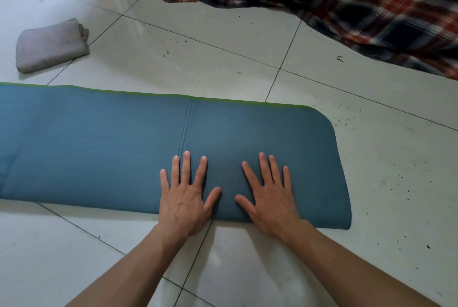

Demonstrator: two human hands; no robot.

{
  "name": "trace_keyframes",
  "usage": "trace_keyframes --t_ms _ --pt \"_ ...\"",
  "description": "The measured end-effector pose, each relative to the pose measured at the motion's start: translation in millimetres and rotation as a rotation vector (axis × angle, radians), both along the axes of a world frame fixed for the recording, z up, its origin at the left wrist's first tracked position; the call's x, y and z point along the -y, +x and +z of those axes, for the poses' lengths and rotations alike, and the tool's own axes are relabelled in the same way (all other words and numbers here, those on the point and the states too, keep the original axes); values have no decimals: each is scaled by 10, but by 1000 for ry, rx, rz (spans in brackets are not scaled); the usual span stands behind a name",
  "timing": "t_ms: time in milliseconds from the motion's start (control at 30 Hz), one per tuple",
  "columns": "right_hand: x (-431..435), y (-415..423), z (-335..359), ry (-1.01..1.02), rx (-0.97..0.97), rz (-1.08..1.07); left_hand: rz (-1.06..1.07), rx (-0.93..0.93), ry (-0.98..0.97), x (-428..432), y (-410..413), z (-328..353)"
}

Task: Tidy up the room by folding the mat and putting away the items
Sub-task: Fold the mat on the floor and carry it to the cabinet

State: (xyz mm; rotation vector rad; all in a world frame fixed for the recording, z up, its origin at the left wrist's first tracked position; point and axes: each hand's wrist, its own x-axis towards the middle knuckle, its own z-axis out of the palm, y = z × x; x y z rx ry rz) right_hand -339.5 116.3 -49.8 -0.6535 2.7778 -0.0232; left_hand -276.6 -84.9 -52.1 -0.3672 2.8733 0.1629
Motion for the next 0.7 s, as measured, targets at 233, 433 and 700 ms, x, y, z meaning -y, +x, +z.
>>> trace_keyframes --t_ms 233,433,700 --pt "8 -16 -94 -38 -33 5 0 28 37 2 -38 -58" --pt "38 -41 -30 -28 7 -3 -47 73 36 109 -58 87" --pt "386 121 200 -104 117 200 -56 78 61 453 274 291"
